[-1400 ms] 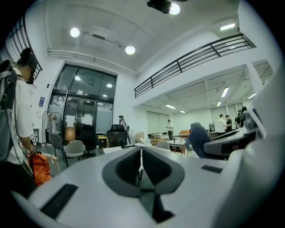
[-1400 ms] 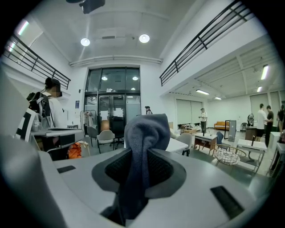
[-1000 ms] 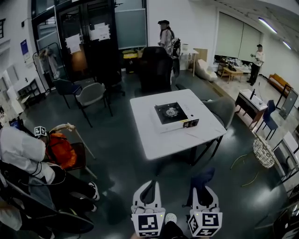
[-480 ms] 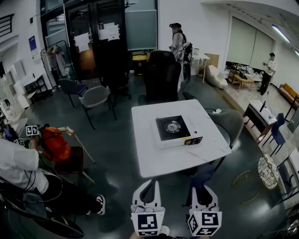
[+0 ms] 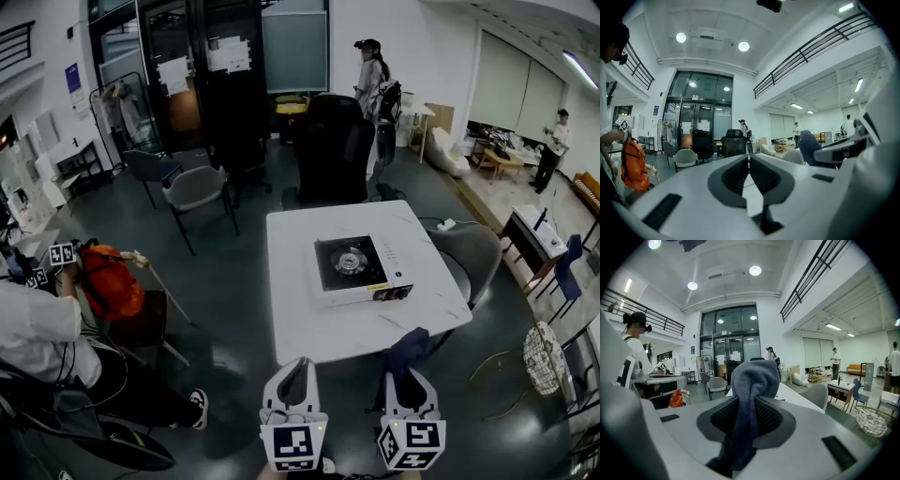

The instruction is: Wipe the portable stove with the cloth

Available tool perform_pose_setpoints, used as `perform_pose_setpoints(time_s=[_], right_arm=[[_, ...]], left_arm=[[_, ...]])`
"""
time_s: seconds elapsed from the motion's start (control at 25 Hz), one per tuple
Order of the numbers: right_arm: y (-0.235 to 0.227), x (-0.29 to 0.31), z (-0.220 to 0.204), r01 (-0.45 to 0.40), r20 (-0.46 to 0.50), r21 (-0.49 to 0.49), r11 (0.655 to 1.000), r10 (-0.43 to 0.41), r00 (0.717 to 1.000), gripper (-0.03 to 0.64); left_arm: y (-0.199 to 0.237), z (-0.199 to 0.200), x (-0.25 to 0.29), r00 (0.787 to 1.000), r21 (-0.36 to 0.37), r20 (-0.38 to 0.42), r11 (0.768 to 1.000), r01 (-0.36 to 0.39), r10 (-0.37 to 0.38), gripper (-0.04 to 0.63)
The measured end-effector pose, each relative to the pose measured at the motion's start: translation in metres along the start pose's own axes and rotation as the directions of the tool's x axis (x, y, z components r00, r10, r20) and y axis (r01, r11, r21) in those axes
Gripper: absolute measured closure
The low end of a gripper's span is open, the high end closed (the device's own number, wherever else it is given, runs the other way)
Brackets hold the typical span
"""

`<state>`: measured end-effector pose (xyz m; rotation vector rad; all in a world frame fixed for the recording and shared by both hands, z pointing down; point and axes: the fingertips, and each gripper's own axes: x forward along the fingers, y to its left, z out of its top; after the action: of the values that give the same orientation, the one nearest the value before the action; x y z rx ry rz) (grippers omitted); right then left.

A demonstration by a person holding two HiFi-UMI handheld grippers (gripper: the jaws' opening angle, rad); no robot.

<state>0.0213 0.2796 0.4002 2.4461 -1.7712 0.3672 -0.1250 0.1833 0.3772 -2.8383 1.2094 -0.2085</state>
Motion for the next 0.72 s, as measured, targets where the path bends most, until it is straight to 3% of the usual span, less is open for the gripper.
perform_pose_setpoints(time_s=[0.36,0.72], right_arm=[[-0.027,0.056,-0.009,-0.009,-0.021,0.003,1.0,0.009,1.0,0.509],[-0.037,0.124,0.008,0.004,-0.038,0.008,1.0,-0.004,0.999,0.511]], left_arm=[[-0.003,-0.014,0.062,1.0,-0.002,-0.002,1.0,-0.002,0.002,0.574],[0.012,-0.014,0.134,0.999,-0.001,-0.026,0.999,0.033,-0.033,0.574]])
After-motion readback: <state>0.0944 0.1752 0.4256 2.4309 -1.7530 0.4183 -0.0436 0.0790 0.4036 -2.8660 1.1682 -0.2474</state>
